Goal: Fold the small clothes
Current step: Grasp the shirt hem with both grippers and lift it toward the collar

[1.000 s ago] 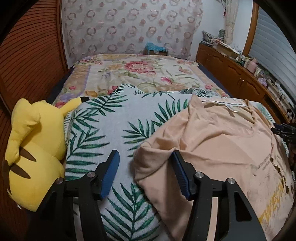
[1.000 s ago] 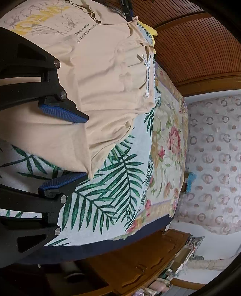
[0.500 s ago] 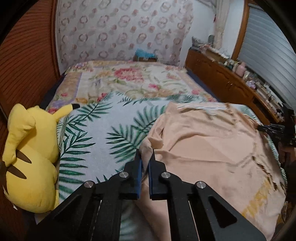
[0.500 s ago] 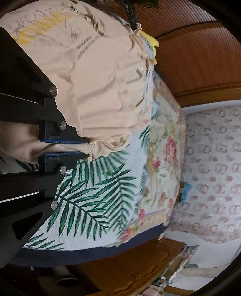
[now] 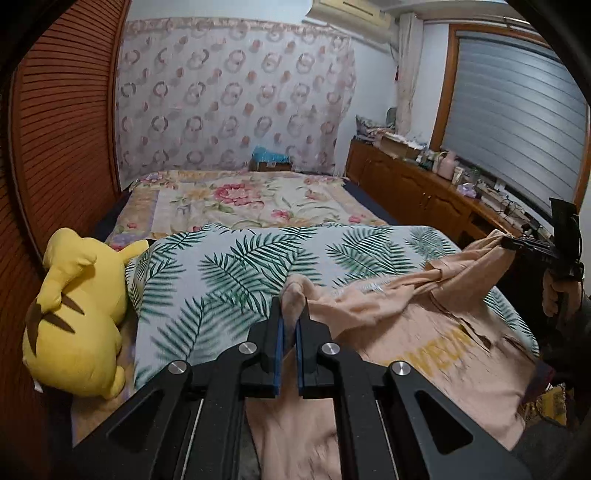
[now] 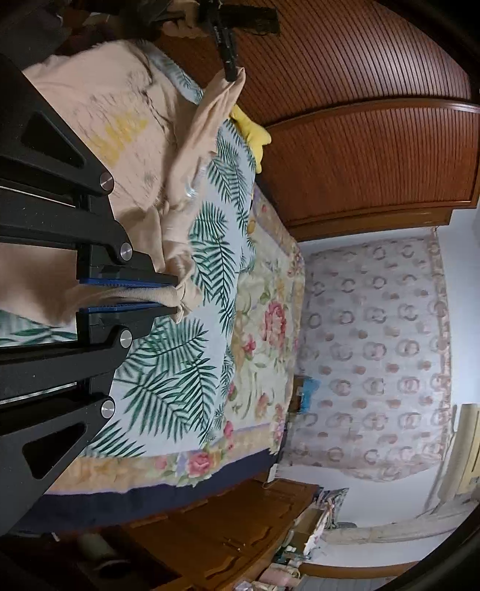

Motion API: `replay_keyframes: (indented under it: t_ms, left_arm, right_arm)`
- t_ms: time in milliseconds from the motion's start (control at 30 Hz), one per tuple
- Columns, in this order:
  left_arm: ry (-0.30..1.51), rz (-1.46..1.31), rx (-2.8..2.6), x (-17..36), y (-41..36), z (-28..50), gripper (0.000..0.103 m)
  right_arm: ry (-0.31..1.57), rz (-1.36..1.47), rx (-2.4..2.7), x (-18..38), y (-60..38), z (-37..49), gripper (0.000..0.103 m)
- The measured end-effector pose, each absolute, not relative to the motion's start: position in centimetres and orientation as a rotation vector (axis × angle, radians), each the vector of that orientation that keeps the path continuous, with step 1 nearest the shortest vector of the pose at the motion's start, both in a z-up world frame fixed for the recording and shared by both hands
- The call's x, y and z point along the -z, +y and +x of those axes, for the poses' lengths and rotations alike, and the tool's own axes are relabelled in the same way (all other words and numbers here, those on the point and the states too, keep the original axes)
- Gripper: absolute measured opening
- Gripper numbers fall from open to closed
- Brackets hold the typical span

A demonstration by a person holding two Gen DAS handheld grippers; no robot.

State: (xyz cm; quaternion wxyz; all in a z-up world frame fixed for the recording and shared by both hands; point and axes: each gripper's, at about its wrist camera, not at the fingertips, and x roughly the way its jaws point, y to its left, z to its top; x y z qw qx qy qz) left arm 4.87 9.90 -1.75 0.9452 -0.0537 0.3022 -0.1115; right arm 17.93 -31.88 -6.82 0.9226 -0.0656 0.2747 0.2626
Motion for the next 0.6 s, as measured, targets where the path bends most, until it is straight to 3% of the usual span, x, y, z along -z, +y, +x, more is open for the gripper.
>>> replay_keyframes:
  t_ms: [400, 600]
  left_arm:
    - [0.581, -0.128, 0.199, 0.5, 10.6, -3.2, 0.006]
    - [0.668, -0.109, 0.158, 3.3, 10.5, -3.4, 0.006]
  right_arm:
    - [0.587, -0.176, -0.575, 5.1, -34.6, 9.0, 0.007]
    - [0.674, -0.172, -0.561, 6.2, -35.1, 7.8, 0.007]
